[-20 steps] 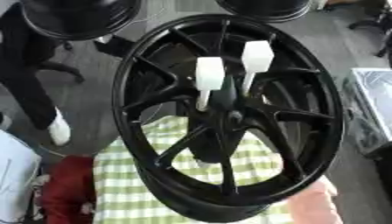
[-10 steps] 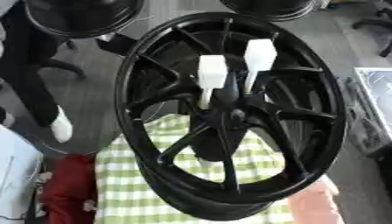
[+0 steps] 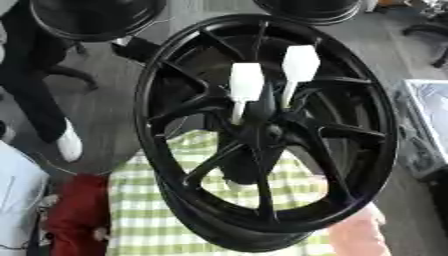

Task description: Pull the pin out of the wheel hub.

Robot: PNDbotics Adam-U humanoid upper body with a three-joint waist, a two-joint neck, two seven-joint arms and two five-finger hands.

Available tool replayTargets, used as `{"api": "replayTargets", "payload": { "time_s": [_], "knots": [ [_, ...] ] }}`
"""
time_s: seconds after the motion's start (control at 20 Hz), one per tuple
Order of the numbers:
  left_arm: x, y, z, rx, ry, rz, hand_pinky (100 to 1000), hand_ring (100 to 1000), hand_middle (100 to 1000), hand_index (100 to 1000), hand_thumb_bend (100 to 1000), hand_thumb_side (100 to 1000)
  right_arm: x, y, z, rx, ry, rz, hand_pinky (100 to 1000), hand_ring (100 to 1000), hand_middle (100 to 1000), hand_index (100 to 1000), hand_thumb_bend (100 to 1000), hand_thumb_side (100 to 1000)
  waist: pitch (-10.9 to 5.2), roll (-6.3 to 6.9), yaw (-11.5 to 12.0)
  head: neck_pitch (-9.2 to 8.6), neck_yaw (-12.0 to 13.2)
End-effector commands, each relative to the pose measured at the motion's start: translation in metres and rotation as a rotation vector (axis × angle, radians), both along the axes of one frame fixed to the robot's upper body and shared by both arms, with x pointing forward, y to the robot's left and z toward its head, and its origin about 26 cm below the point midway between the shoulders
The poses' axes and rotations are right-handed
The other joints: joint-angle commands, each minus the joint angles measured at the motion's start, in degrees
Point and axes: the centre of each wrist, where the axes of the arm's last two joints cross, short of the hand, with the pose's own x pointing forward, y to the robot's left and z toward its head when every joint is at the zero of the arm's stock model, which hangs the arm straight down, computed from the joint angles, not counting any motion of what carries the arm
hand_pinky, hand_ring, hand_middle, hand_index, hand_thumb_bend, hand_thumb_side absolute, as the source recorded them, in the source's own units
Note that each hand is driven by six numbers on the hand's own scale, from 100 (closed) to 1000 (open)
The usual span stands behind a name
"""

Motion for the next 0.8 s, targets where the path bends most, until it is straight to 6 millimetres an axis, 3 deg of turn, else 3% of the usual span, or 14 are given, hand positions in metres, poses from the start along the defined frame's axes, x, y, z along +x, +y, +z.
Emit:
{"api": "replayTargets", "payload": {
  "time_s": [0.05, 0.55, 0.8],
  "knots": [
    [0.000, 0.003, 0.010, 0.052, -0.012, -0.011, 661, 840, 836, 868, 257, 811, -0.005, 0.003, 0.007, -0.130, 0.021, 0.047, 897, 791, 781, 813, 100, 588, -1.22, 0.14, 0.2, 0.04, -0.2],
    [0.000, 0.004, 0.011, 0.065, -0.005, -0.022, 661, 840, 837, 866, 255, 814, -0.003, 0.010, 0.003, -0.191, 0.103, 0.108, 903, 805, 795, 821, 100, 619, -1.39, -0.14, 0.5, 0.21, -0.4],
    [0.000, 0.003, 0.009, 0.068, 0.005, -0.030, 661, 841, 838, 866, 254, 815, 0.001, 0.025, 0.003, -0.206, 0.122, 0.129, 908, 828, 821, 850, 100, 576, -1.46, -0.35, 0.6, 0.78, -0.4]
  ]
}}
